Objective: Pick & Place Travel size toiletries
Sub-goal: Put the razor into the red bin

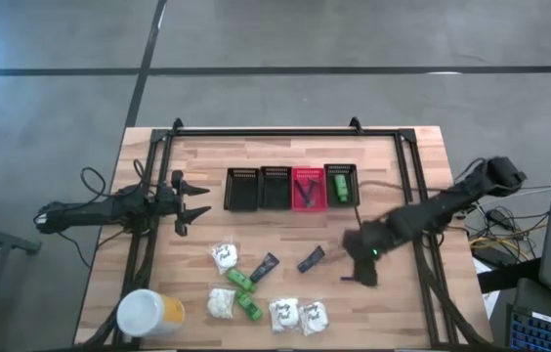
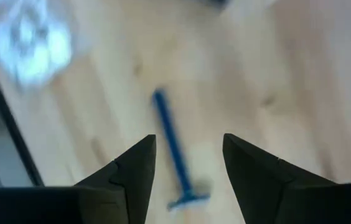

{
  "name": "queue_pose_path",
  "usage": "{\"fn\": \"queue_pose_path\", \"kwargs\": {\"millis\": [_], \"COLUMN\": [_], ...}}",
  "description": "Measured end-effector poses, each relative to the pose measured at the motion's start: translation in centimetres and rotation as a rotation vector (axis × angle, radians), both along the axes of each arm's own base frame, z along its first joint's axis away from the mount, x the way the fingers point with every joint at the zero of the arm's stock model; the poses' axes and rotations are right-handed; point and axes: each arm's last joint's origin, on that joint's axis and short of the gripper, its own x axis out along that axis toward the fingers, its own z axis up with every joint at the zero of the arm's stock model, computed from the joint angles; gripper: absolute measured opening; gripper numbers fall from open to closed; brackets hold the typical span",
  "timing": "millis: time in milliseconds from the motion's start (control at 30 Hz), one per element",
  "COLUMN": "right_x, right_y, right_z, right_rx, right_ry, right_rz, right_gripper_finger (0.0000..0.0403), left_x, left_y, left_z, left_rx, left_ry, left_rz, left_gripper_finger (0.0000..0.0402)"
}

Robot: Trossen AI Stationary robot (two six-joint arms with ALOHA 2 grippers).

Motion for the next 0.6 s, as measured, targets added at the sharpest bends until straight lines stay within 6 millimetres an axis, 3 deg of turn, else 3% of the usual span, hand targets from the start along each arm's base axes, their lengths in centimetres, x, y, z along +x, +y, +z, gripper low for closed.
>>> {"fn": "queue_pose_path", "kwargs": {"millis": [200, 600], "right_x": [-0.9, 0.0], "right_y": [3.3, 5.1], "right_z": [-1.6, -4.7], "right_rx": [-0.040, -0.096], "right_ry": [0.068, 0.126], "right_rz": [0.095, 0.154], "right_gripper_finger": [0.0200, 0.0281], "left_x": [0.0, 0.0], "left_y": [0.0, 0.0], "left_z": [0.0, 0.0], "left_rx": [0.000, 0.000], "left_ry": [0.001, 0.000], "left_rz": [0.000, 0.000], "left_gripper_finger": [0.0248, 0.0248]}}
